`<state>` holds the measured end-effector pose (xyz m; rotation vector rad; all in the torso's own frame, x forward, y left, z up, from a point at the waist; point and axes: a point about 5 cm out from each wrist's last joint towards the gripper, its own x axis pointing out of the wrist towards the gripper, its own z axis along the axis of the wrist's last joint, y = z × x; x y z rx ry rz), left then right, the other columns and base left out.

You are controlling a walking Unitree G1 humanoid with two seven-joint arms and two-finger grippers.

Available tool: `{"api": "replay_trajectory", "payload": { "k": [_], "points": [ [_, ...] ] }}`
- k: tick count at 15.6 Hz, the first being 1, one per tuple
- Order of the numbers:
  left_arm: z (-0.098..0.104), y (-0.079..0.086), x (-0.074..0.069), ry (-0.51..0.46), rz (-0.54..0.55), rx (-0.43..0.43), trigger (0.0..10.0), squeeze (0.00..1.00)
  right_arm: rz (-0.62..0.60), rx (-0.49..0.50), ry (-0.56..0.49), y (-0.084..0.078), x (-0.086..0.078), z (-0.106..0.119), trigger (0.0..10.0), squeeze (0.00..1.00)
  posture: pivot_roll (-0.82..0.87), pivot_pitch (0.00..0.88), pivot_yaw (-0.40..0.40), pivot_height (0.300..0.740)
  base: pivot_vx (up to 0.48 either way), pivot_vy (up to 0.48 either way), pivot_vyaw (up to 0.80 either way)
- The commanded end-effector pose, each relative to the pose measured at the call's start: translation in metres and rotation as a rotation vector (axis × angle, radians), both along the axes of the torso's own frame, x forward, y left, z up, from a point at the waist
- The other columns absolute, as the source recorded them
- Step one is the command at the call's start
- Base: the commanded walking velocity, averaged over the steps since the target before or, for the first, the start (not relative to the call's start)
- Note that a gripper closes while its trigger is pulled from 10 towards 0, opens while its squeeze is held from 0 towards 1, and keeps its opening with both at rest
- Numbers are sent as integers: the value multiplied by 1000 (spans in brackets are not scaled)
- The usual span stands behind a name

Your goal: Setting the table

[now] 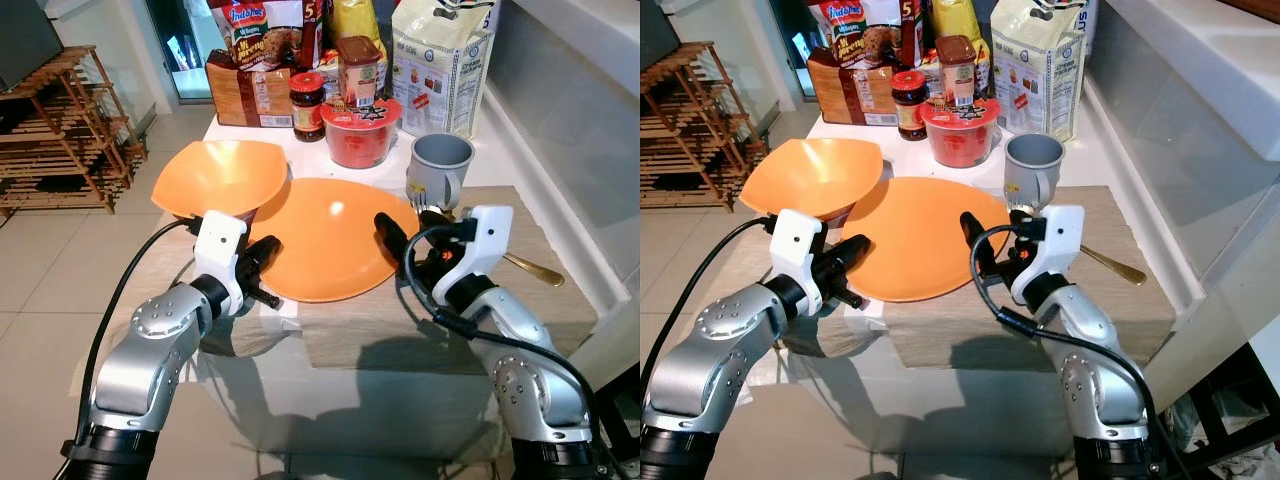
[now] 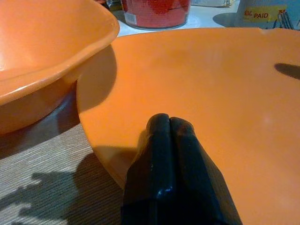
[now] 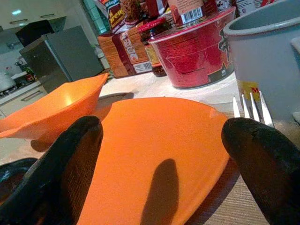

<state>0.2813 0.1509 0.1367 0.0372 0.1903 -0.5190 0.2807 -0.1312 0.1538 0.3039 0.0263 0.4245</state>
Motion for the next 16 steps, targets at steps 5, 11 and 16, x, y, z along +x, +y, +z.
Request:
{"api": "replay_trajectory", "payload": {
  "k": [5,11,16],
  "points": [
    [-55,7,-20,162,-2,12,10000,0,-13,15,-5,-1,2,8,10000,0,-86,0,88,740,0,0,0],
    [-47,0,-13,53,-28,17,10000,0,-7,5,22,4,2,1,10000,0,-85,0,83,740,0,0,0],
    [-47,-3,-14,38,-38,4,10000,0,54,117,130,8,-2,-10,10000,0,-83,0,85,740,0,0,0]
  ]
}}
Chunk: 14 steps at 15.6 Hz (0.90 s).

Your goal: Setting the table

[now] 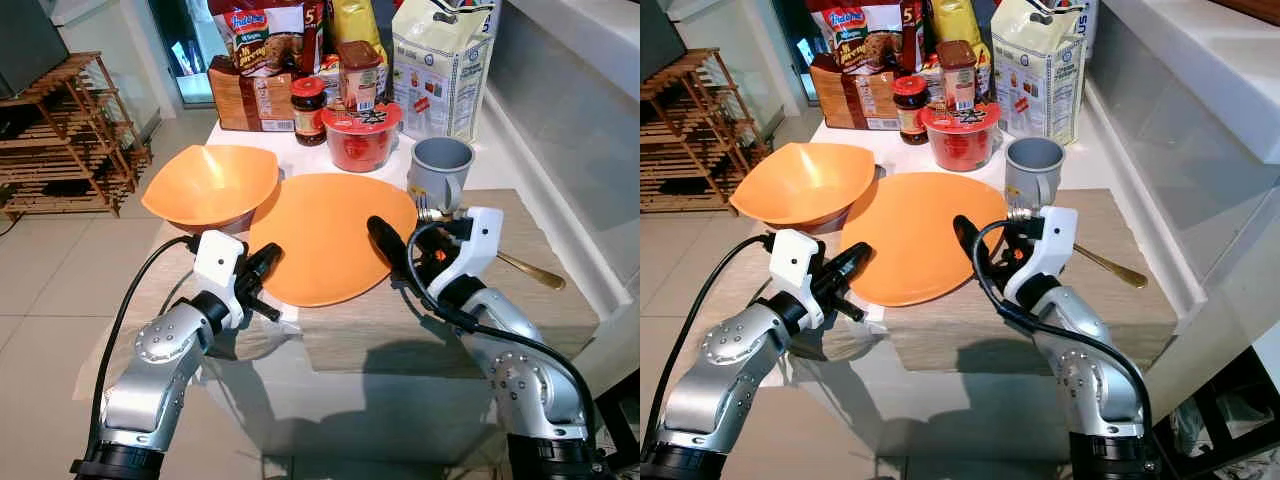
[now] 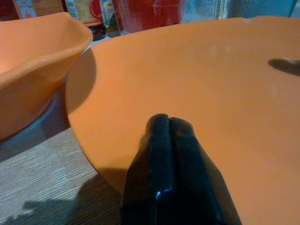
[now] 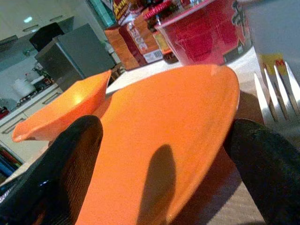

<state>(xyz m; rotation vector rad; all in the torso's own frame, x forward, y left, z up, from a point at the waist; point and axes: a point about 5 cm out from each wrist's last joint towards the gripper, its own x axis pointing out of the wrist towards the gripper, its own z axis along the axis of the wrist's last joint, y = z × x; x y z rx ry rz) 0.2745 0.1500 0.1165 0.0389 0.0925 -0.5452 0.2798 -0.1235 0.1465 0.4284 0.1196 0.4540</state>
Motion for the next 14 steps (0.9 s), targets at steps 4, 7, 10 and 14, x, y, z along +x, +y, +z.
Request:
{"api": "replay_trajectory", "payload": {
  "k": [4,7,10,14],
  "points": [
    [-25,-4,-6,122,-14,15,10000,0,25,60,73,3,1,-11,10000,0,-81,0,83,740,0,0,0],
    [-24,-6,-7,119,-24,3,10000,0,50,145,149,11,8,-23,10000,0,-76,0,82,740,0,0,0],
    [-23,-6,-7,115,-24,-1,10000,0,40,135,149,13,14,-26,10000,0,-66,0,81,740,0,0,0],
    [-22,-7,-8,115,-26,-5,10000,0,36,126,150,16,18,-28,0,0,-64,0,80,740,0,0,0]
  ]
}}
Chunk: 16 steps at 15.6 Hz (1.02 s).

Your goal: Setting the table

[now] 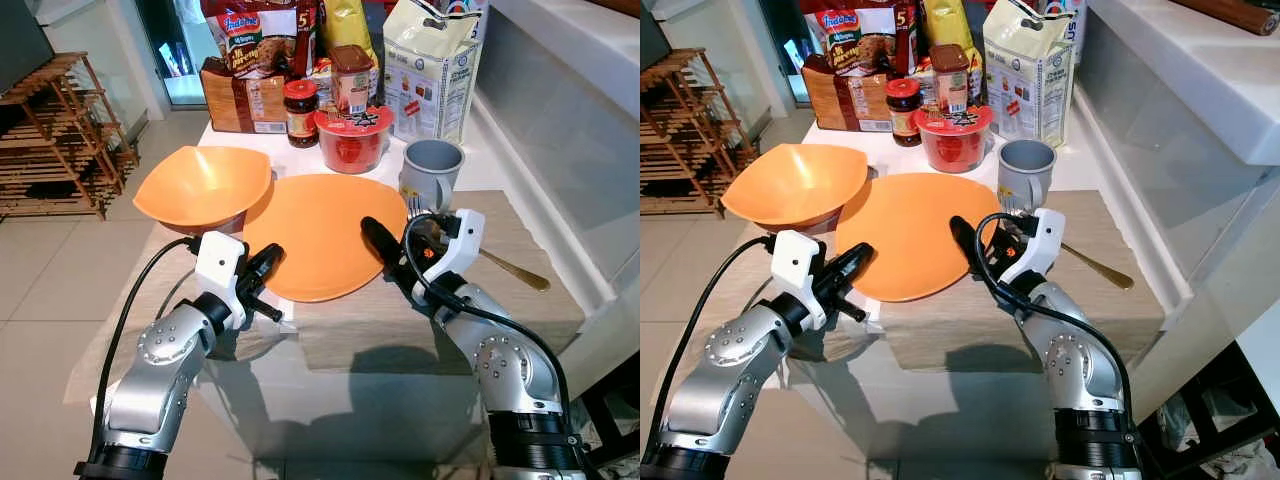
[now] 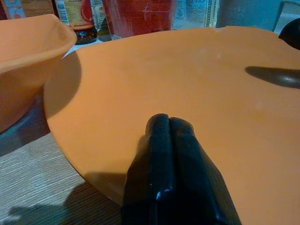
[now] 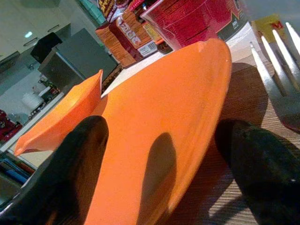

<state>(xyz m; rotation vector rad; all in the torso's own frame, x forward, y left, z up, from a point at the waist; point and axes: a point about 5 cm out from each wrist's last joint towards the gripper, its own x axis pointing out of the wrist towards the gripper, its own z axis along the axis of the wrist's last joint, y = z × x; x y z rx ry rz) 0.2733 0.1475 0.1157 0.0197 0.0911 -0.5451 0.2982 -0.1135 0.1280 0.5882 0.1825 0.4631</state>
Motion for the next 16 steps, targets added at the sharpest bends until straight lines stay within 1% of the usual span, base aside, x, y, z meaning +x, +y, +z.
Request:
{"api": "replay_trajectory", "payload": {
  "k": [1,3,9,14,16],
  "points": [
    [-21,-5,-7,110,-30,10,10000,0,22,-18,57,8,0,-11,0,0,-65,0,77,740,0,0,0],
    [-19,-7,-8,105,-35,1,10000,0,28,-28,50,8,-1,-11,0,0,-65,0,75,740,0,0,0],
    [-14,-7,-5,85,-36,-6,10000,0,-2,-58,39,0,-5,-13,0,0,-67,0,76,740,0,0,0],
    [-2,-7,1,41,-33,-15,10000,0,-53,-93,30,-19,-9,-14,0,0,-71,0,79,740,0,0,0],
    [1,-8,2,27,-37,-16,10000,0,-66,-114,17,-24,-10,-13,0,0,-73,0,81,740,0,0,0]
  ]
}}
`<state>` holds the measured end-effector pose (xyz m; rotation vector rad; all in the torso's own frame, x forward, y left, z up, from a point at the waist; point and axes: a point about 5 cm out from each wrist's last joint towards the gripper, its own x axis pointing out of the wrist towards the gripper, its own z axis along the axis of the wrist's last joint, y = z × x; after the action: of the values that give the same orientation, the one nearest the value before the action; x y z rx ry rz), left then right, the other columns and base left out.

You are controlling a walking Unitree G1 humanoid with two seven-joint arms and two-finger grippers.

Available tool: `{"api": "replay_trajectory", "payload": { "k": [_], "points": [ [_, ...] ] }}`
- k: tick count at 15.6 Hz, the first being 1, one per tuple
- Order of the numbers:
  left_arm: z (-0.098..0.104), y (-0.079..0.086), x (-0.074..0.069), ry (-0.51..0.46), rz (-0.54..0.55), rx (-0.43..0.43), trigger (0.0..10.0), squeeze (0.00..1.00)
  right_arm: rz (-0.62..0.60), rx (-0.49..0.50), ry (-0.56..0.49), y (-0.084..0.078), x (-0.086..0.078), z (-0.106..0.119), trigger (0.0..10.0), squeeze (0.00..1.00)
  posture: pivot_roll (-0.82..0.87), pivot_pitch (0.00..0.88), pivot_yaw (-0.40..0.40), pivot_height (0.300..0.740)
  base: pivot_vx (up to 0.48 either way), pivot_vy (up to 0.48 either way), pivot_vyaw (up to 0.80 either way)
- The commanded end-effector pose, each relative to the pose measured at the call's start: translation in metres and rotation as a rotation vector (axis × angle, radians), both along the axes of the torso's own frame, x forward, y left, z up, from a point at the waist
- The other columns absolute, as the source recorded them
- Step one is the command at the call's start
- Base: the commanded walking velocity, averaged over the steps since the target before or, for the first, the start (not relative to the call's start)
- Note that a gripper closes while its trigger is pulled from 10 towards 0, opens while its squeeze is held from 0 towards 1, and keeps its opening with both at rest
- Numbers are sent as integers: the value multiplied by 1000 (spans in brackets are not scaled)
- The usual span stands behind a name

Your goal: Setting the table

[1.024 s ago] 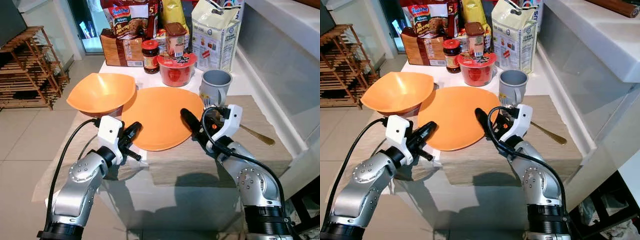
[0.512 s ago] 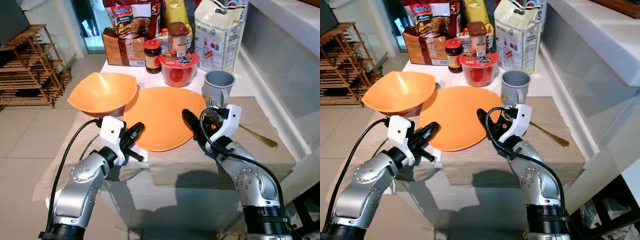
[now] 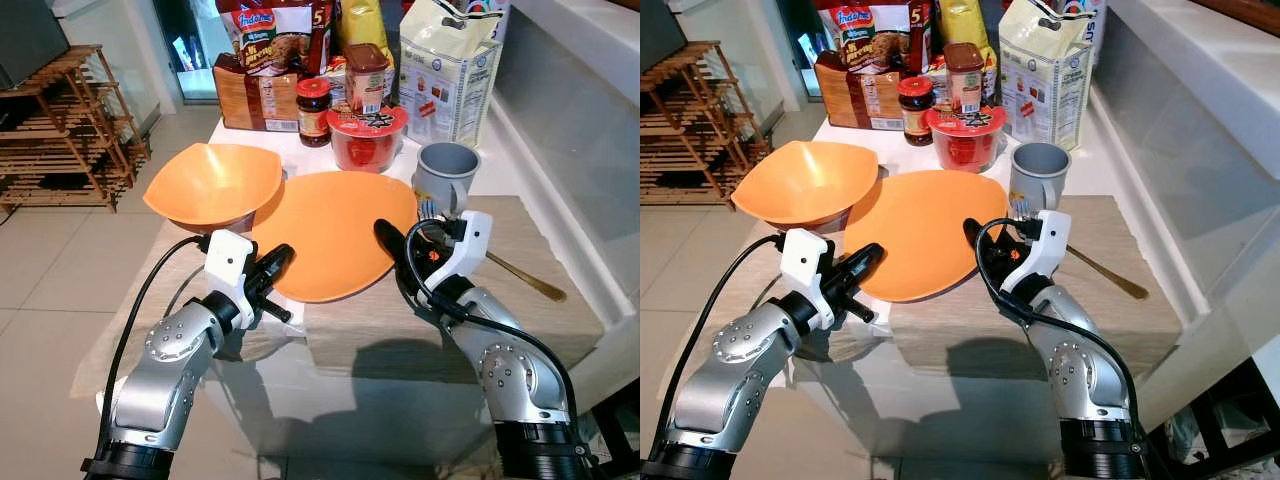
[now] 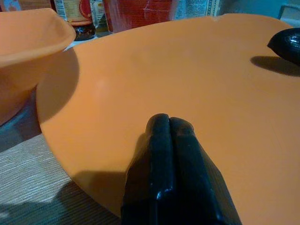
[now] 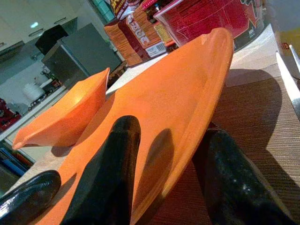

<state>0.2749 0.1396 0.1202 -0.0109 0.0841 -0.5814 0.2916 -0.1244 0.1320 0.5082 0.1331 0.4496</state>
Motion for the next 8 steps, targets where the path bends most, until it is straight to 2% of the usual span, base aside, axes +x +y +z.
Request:
{"api": "replay_trajectory", "payload": {
  "k": [1,4,8],
  "points": [
    [-2,0,1,18,-4,15,10000,0,-49,-52,70,-14,-4,-16,0,0,-73,0,81,740,0,0,0],
    [9,-3,5,-12,-7,1,10000,0,-82,-69,51,-25,-2,-13,0,0,-73,0,86,740,0,0,0],
    [14,-2,8,-31,-4,3,10000,0,-94,-86,48,-29,-1,-14,0,0,-71,0,87,740,0,0,0]
  ]
}}
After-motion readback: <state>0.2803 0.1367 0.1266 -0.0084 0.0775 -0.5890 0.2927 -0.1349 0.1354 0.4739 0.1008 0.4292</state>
